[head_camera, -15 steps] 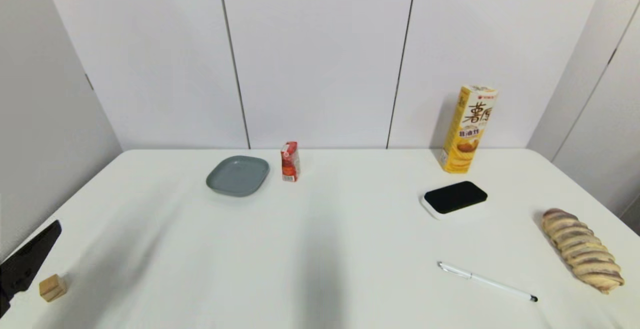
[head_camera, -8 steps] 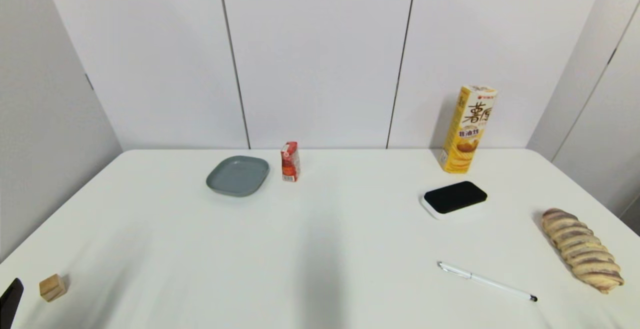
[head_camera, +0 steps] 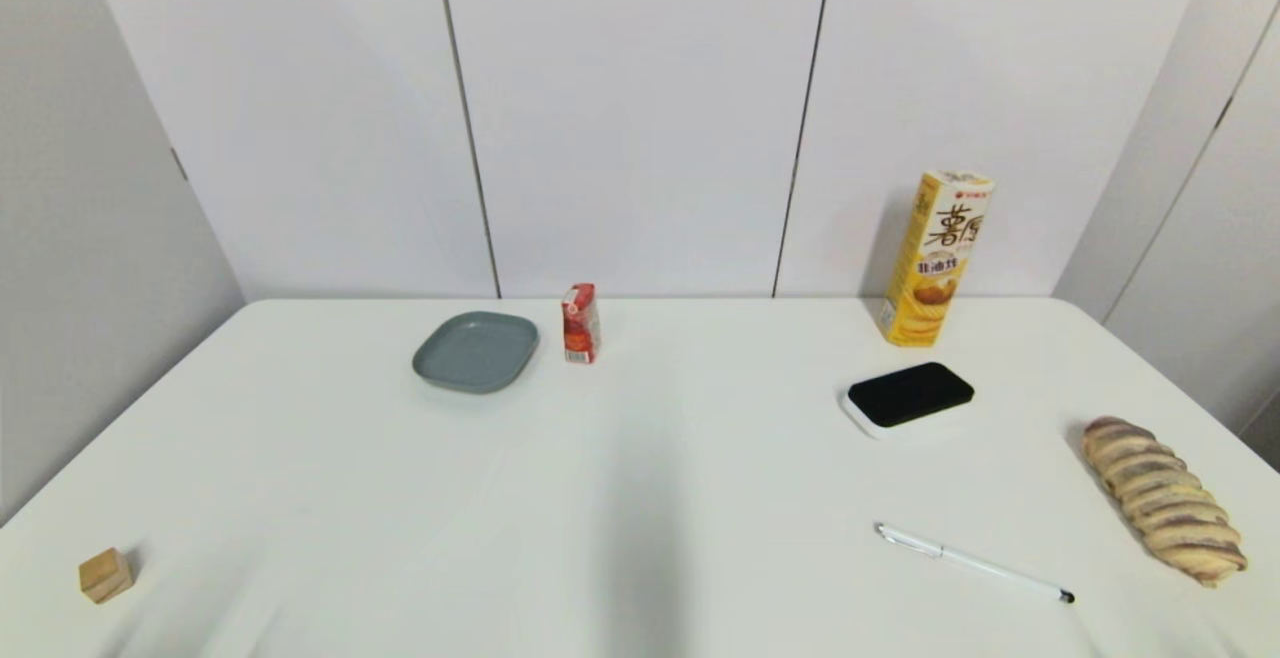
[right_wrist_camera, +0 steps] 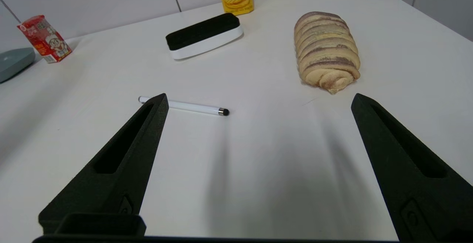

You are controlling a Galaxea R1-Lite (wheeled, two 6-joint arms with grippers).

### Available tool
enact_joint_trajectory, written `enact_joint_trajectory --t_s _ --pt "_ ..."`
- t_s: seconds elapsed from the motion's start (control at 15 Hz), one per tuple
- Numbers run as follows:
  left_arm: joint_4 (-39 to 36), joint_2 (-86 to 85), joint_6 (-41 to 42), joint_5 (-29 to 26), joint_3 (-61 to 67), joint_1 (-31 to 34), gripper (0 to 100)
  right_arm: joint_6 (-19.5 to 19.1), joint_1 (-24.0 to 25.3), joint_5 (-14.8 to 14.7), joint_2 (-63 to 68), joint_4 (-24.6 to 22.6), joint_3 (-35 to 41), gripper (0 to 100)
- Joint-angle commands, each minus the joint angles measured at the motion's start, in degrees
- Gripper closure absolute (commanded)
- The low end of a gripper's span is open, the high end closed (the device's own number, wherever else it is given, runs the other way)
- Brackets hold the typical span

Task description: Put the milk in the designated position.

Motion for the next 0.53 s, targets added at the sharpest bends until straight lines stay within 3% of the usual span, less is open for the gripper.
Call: enact_joint_trajectory --t_s 0.07,0.53 --pt "0.1 -2.1 -2.8 1.4 0.1 -0.1 0 0.0 0.0 0.0 0.1 0.0 0.0 0" --pt "-0.2 -2.1 -8.6 2.5 0.1 -0.2 0 0.0 0.0 0.0 0.1 0.0 0.0 0"
